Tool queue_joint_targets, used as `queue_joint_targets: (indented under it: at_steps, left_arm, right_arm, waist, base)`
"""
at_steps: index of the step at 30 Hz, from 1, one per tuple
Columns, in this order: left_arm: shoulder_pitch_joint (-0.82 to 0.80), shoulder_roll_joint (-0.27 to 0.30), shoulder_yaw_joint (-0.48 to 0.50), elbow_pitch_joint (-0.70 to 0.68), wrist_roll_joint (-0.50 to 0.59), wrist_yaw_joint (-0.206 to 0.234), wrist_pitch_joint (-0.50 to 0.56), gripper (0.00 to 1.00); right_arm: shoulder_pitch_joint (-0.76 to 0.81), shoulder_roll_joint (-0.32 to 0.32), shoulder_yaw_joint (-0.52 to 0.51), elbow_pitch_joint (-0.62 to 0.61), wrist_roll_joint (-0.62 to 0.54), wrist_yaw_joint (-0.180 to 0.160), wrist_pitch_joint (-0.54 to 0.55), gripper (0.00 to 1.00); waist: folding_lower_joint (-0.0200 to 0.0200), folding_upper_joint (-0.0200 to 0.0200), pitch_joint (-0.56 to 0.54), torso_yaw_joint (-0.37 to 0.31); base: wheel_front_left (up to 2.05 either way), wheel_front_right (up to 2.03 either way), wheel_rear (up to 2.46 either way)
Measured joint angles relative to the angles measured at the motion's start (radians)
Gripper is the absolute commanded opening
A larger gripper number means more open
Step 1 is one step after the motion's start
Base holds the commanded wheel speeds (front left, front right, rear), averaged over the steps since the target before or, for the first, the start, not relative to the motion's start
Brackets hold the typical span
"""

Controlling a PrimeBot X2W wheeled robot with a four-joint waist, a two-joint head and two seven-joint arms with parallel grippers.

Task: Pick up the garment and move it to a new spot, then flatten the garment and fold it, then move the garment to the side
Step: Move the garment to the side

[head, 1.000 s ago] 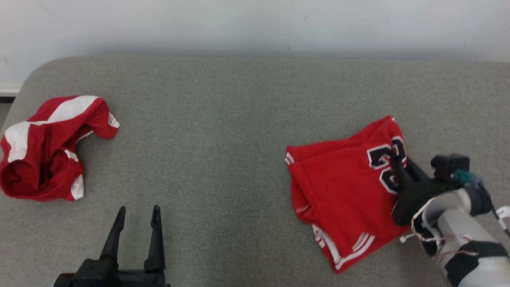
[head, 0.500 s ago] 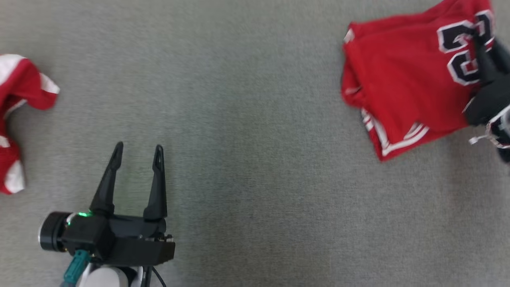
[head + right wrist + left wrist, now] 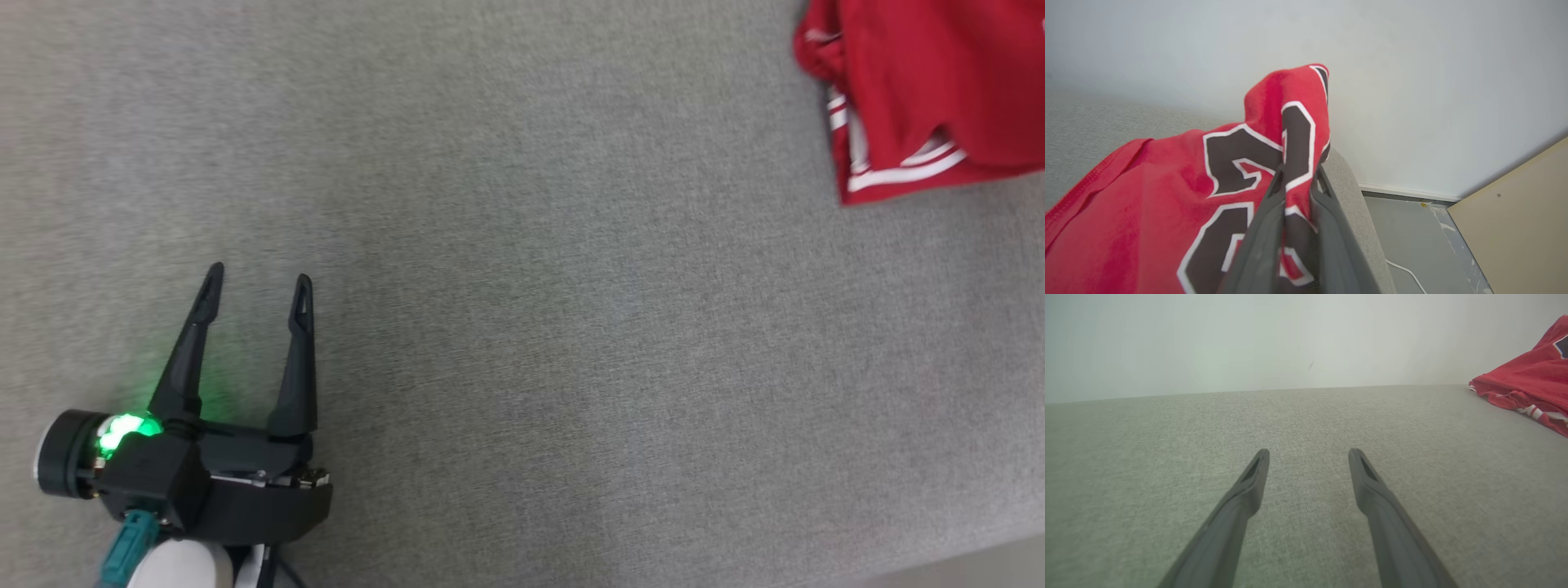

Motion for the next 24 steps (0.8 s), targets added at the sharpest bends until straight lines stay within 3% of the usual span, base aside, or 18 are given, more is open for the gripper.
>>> queue_joint_targets:
  at_steps: [6, 13, 14, 15, 16, 24]
  left_arm:
    - [0.005, 0.012, 0.003, -0.029, 0.0, 0.004, 0.0, 1.0]
    - [0.004, 0.007, -0.009, -0.037, -0.001, 0.012, 0.0, 1.0]
    - [0.003, 0.006, -0.01, -0.038, -0.002, 0.013, 0.0, 1.0]
    - [0.003, 0.006, -0.01, -0.038, -0.002, 0.013, 0.0, 1.0]
    - [0.003, 0.004, -0.012, -0.038, -0.002, 0.014, 0.0, 1.0]
    - [0.002, -0.005, -0.013, -0.015, -0.016, 0.02, -0.001, 1.0]
  right_arm:
    - [-0.084, -0.02, 0.013, 0.032, 0.007, 0.0, 0.033, 0.0]
    - [-0.141, -0.026, 0.027, 0.112, 0.001, 0.0, 0.047, 0.0]
    - [-0.146, -0.025, 0.029, 0.122, -0.001, 0.0, 0.044, 0.24]
    - [-0.146, -0.025, 0.029, 0.122, -0.001, 0.0, 0.044, 0.78]
    - [-0.149, -0.024, 0.031, 0.132, -0.007, 0.0, 0.041, 1.0]
    - [-0.177, -0.007, 0.049, 0.183, -0.044, 0.0, -0.021, 1.0]
  waist:
    - [-0.0001, -0.0001, 0.036, -0.021]
    - [-0.0001, -0.0001, 0.054, -0.001]
    - [-0.0001, -0.0001, 0.056, 0.002]
    - [-0.0001, -0.0001, 0.056, 0.002]
    - [-0.0001, -0.0001, 0.057, 0.005]
    - [0.0, 0.0, 0.042, 0.019]
  base:
    - [0.0, 0.0, 0.0]
    - [0.0, 0.0, 0.0]
    - [0.0, 0.0, 0.0]
    - [0.0, 0.0, 0.0]
    - [0.0, 0.0, 0.0]
    - [0.0, 0.0, 0.0]
